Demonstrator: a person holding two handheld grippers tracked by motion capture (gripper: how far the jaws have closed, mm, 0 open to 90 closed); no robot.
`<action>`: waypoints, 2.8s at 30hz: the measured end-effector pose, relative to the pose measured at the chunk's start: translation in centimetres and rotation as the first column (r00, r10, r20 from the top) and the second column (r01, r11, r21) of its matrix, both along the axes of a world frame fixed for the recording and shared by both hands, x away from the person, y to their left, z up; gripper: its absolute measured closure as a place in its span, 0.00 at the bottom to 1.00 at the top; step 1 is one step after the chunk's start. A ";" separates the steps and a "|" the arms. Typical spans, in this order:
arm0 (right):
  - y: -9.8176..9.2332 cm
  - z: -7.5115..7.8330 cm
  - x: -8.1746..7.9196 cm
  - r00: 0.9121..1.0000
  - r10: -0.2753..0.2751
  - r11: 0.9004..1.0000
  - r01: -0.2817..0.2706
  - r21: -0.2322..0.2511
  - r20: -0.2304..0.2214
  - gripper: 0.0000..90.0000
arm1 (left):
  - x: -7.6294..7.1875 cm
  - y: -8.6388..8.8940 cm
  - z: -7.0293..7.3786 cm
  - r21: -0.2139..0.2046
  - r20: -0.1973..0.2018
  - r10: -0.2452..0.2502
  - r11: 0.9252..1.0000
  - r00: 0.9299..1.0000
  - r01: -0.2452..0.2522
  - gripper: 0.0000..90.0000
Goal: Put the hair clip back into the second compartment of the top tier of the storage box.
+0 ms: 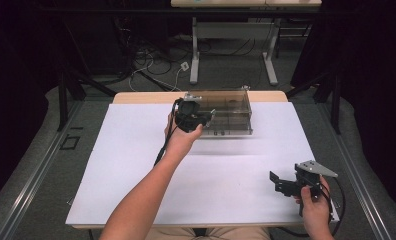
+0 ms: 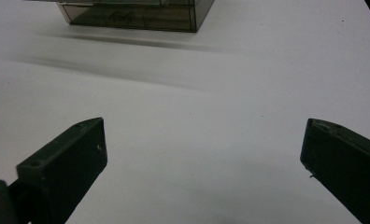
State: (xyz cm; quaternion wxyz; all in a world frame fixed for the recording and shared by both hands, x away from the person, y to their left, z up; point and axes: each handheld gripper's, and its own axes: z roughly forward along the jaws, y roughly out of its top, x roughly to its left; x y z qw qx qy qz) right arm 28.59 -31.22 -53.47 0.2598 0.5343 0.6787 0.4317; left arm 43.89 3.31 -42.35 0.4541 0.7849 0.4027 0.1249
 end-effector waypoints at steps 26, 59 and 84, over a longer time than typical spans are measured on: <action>0.2 -0.1 0.1 1.000 0.007 1.000 -0.007 0.001 -0.011 0.00 | 1.6 -2.1 -2.8 0.019 0.016 0.018 1.000 1.000 -0.018 0.93; 0.2 -0.2 0.2 1.000 0.018 1.000 -0.018 -0.002 -0.010 0.00 | 2.2 -3.3 -4.6 0.036 0.024 0.024 0.999 0.999 -0.025 0.93; 0.4 -0.3 0.2 1.000 0.005 1.000 -0.005 0.000 -0.009 0.00 | 1.5 -2.8 -3.8 0.068 0.097 0.066 0.995 0.993 -0.072 0.53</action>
